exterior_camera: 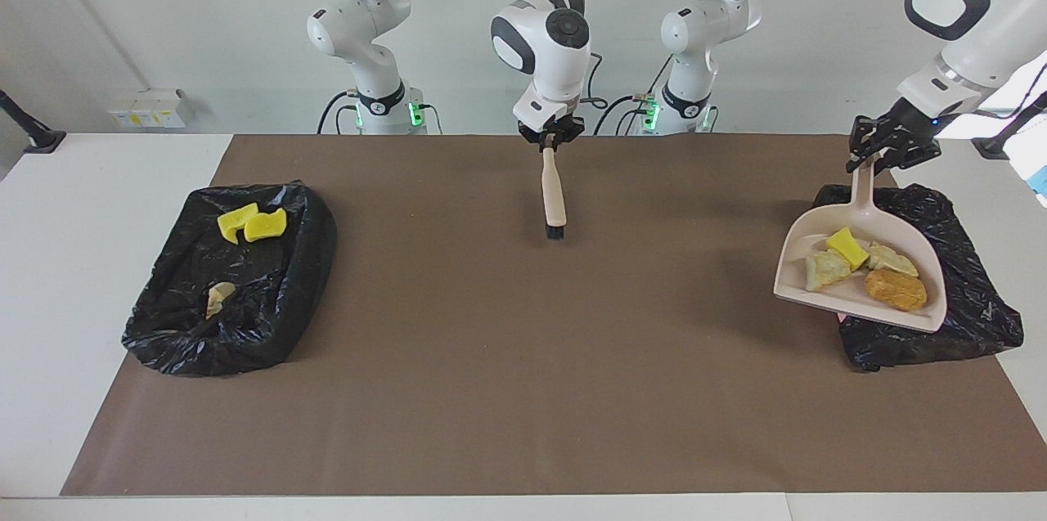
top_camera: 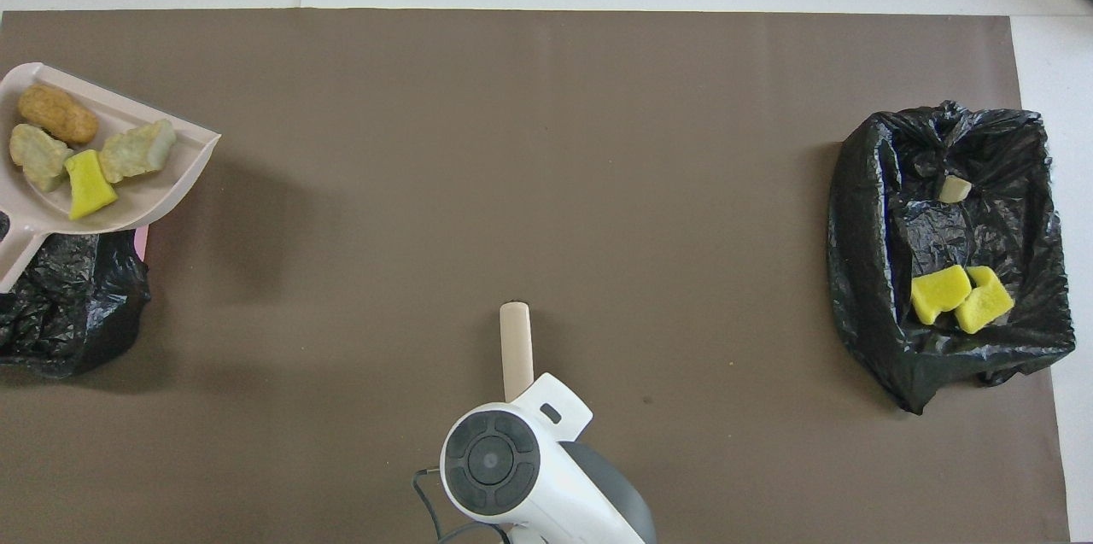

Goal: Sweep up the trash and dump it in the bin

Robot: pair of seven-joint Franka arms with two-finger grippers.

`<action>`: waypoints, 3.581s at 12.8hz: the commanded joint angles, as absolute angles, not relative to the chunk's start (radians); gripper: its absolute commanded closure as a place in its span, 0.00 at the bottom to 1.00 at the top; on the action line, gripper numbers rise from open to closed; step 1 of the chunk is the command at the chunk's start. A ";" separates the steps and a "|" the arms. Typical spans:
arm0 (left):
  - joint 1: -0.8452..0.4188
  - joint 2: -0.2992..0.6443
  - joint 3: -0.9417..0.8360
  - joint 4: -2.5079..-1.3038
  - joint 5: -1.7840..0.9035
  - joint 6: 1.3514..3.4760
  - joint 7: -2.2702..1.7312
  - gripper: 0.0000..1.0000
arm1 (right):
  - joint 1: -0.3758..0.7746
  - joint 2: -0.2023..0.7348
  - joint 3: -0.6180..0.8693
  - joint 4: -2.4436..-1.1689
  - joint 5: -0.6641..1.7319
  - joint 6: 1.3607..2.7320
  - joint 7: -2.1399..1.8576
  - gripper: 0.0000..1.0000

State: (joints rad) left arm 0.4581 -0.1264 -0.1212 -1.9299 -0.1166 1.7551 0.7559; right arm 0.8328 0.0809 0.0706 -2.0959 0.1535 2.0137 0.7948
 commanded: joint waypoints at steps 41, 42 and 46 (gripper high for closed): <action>-0.070 0.038 -0.011 -1.574 0.151 1.568 0.358 1.00 | -0.069 0.045 0.054 -1.591 -0.009 1.569 0.014 0.00; -0.110 0.040 -0.011 -1.577 0.121 1.574 0.297 1.00 | -0.083 0.041 0.054 -1.585 -0.008 1.571 0.018 0.00; -0.315 0.052 -0.011 -1.687 -0.033 1.791 -0.132 1.00 | -0.092 0.035 0.055 -1.536 0.003 1.543 0.035 0.00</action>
